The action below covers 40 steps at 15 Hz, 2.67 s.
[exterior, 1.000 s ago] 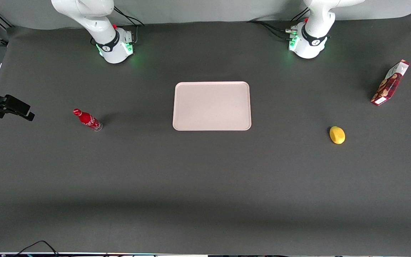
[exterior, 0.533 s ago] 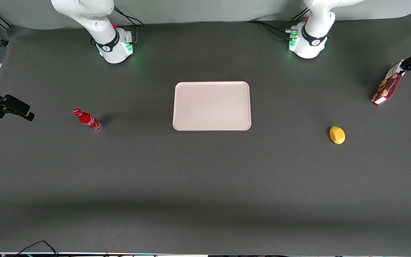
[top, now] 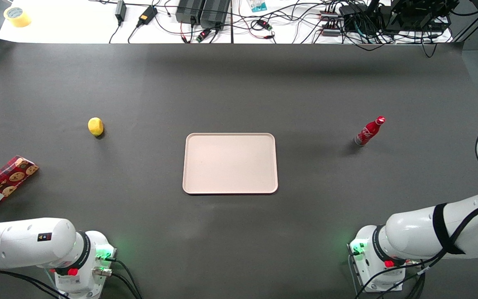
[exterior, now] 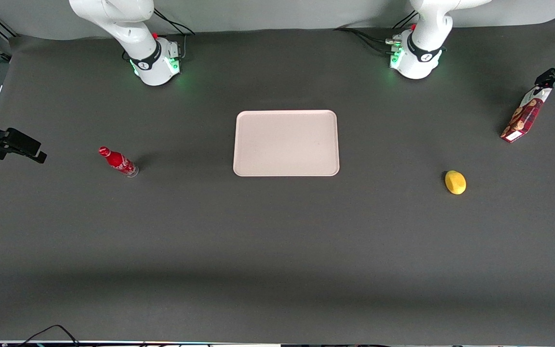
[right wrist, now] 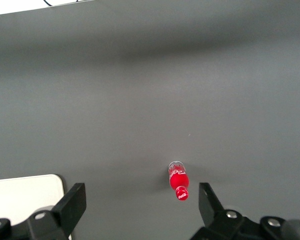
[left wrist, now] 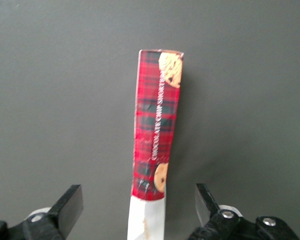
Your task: Place red cookie box on tray
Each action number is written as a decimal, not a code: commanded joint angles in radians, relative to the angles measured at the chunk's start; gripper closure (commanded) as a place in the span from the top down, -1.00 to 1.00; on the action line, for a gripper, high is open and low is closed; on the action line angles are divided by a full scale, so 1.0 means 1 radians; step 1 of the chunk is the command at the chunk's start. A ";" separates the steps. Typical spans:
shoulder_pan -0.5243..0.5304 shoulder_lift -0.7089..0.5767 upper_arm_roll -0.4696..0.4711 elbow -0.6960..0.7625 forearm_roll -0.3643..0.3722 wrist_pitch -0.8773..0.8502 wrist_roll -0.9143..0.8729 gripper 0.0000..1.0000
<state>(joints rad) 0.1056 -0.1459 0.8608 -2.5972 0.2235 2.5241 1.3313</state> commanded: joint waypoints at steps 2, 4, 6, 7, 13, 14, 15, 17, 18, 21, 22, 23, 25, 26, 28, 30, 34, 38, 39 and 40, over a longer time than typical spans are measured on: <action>-0.037 0.012 0.003 -0.052 -0.027 0.111 0.028 1.00; -0.040 0.040 0.003 -0.052 -0.027 0.142 0.052 1.00; -0.037 0.063 0.003 -0.057 -0.029 0.148 0.060 1.00; -0.029 0.066 0.004 -0.057 -0.029 0.147 0.060 1.00; -0.041 0.092 0.003 -0.060 -0.278 0.136 0.172 1.00; -0.044 0.101 0.003 -0.060 -0.346 0.145 0.239 1.00; -0.058 0.114 0.003 -0.054 -0.408 0.147 0.303 1.00; -0.061 0.115 0.003 -0.049 -0.460 0.145 0.365 1.00; -0.060 0.120 0.003 -0.049 -0.460 0.145 0.367 1.00; -0.063 0.187 0.001 -0.021 -0.458 0.153 0.376 1.00; -0.063 0.222 0.000 -0.011 -0.460 0.195 0.390 1.00; -0.063 0.253 -0.005 -0.001 -0.464 0.209 0.393 1.00; -0.047 0.256 -0.005 -0.004 -0.464 0.206 0.394 1.00; -0.044 0.261 -0.005 -0.004 -0.464 0.203 0.394 1.00; -0.044 0.279 -0.005 -0.004 -0.466 0.205 0.394 1.00; -0.046 0.317 -0.006 -0.004 -0.493 0.206 0.394 1.00; -0.046 0.341 -0.009 -0.003 -0.512 0.206 0.394 0.92; -0.047 0.350 -0.009 0.002 -0.513 0.206 0.393 -0.99; -0.047 0.350 -0.009 0.003 -0.513 0.205 0.393 -1.00; -0.049 0.353 -0.009 0.005 -0.513 0.203 0.393 -1.00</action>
<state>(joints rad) 0.0589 0.1870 0.8547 -2.6073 -0.2630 2.7237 1.6958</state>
